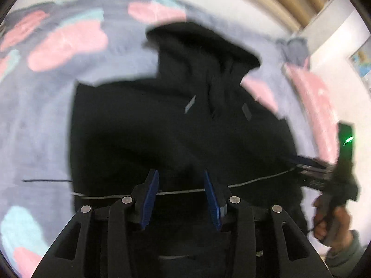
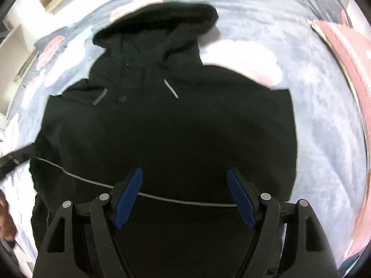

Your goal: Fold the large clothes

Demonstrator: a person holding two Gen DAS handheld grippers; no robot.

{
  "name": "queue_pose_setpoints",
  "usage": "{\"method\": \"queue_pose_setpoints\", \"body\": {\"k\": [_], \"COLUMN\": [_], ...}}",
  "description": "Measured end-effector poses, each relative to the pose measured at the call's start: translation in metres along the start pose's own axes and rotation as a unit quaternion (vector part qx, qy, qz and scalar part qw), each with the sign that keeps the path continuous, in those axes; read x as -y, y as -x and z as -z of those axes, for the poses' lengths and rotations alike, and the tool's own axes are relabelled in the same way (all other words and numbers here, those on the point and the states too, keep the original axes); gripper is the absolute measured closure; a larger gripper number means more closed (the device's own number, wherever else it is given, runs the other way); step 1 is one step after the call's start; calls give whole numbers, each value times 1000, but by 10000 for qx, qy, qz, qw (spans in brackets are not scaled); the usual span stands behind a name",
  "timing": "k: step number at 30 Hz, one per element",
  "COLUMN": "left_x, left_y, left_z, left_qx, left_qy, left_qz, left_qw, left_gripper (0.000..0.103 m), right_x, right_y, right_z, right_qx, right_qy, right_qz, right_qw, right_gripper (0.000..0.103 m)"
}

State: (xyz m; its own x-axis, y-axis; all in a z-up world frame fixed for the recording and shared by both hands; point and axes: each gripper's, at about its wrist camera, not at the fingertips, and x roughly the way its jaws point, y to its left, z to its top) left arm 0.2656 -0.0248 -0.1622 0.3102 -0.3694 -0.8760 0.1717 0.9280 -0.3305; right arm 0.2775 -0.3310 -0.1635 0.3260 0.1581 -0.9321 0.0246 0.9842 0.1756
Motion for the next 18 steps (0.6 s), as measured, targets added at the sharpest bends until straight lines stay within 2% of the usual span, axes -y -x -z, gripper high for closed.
{"method": "queue_pose_setpoints", "body": {"k": [2,4,6,11,14,18], "left_x": [-9,-21,-25,-12,-1,-1], "left_y": [-28,-46,-48,-35,-7,19], "left_z": [6,14,15,0,-14,-58], "left_qx": [-255,-302,-271,-464,-160,395], "left_qy": [139,252,309,66,-145,-194], "left_qz": [-189,-140,-56,-142,48,-11], "left_qw": [9994,9991,9991,9988,9998,9990], "left_gripper": [62,62,62,62,62,61], "right_x": [4,5,3,-2,1,6], "right_y": [-15,-30,-36,-35,-20,15], "right_z": [3,8,11,8,2,-31], "right_qx": [-221,-403,-356,-417,-391,221], "right_qy": [-36,67,220,421,356,138], "right_qz": [248,345,393,399,128,-143], "right_qw": [9994,9986,9984,9974,9985,9996], "right_gripper": [25,25,24,23,23,23]}}
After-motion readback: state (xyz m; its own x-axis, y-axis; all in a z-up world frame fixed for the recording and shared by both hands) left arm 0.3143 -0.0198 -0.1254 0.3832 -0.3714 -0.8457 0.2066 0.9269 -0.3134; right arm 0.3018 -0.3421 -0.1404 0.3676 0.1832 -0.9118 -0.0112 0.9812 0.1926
